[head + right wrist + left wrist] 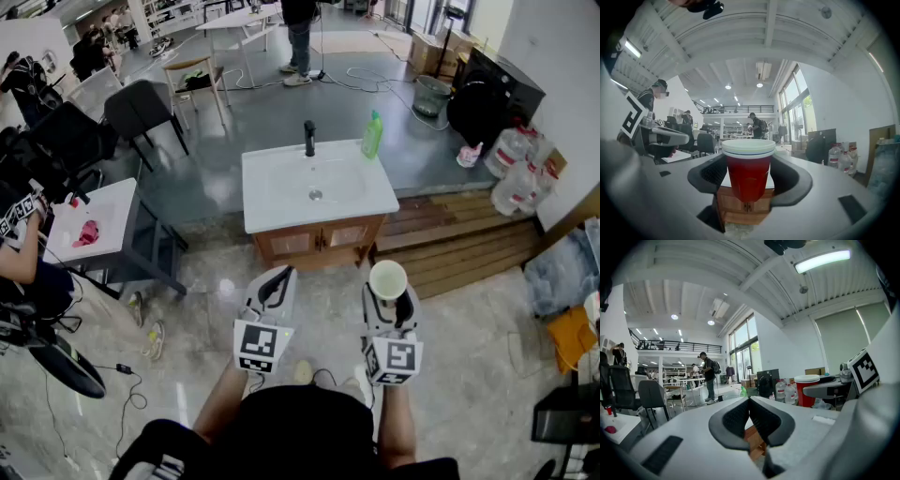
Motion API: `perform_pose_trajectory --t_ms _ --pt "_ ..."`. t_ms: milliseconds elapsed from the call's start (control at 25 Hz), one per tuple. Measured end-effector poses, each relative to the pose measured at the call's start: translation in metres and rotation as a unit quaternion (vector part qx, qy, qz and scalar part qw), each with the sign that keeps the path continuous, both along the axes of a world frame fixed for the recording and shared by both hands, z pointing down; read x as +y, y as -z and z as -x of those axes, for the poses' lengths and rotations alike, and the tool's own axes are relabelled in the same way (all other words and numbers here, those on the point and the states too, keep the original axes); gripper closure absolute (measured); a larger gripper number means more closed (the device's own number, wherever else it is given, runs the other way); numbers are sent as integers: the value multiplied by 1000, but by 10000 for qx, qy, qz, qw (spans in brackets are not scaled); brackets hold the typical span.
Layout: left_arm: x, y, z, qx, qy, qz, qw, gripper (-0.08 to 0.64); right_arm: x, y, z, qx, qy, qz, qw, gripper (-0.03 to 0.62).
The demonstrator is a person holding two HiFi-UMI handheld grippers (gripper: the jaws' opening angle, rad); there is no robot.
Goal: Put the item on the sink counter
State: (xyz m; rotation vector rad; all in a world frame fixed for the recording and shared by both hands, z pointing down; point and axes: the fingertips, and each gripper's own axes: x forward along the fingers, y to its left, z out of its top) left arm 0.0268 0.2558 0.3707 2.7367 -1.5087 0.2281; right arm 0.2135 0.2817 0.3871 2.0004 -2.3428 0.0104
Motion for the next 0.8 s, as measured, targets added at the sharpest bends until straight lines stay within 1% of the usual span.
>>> perform_pose_trajectory --t_ms 160,400,680,800 --pt "-2 2 5 -14 -38 -18 10000 558 -1 3 6 6 -64 13 10000 307" --pt "-6 5 13 21 -99 -220 9997 557 0 1 11 38 -127 24 9999 307" --pt "-12 7 11 47 -175 -209 9996 558 -1 1 9 29 -201 29 9998 307" --pt "-11 2 10 59 -212 -94 9997 558 -2 3 8 50 -234 4 9997 307"
